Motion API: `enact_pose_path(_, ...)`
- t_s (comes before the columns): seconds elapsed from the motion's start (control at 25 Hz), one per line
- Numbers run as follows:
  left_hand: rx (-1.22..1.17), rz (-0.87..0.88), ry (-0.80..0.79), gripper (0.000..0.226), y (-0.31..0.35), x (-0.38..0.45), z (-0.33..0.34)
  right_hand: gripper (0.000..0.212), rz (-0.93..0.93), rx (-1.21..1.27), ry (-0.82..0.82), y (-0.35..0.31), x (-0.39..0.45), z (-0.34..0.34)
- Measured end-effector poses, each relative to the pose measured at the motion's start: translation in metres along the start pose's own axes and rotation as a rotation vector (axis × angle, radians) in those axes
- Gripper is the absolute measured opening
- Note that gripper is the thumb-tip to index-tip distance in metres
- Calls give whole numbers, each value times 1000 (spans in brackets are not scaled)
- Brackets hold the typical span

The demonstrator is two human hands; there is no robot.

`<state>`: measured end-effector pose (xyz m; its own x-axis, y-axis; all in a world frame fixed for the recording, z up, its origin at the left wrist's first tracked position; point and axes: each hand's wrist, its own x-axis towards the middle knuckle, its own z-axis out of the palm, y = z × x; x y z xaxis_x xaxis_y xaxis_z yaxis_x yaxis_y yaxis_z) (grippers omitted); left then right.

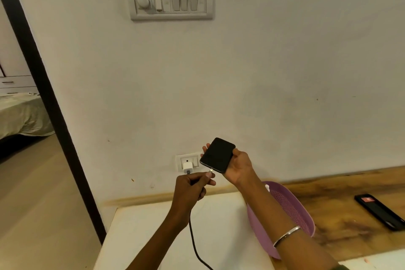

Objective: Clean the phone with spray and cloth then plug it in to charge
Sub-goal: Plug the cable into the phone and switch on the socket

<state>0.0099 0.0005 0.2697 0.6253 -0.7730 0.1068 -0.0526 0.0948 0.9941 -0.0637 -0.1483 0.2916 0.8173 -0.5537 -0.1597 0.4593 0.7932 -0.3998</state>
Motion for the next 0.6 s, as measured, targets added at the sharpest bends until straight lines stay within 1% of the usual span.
enact_pose_path(0.24, -15, 44, 41, 17, 12, 0, -1, 51, -2, 54, 9, 0, -1, 10)
enact_pose_path(0.6, 33, -9, 142, 15, 17, 4, 0, 50, -50, -12, -2, 5, 3, 18)
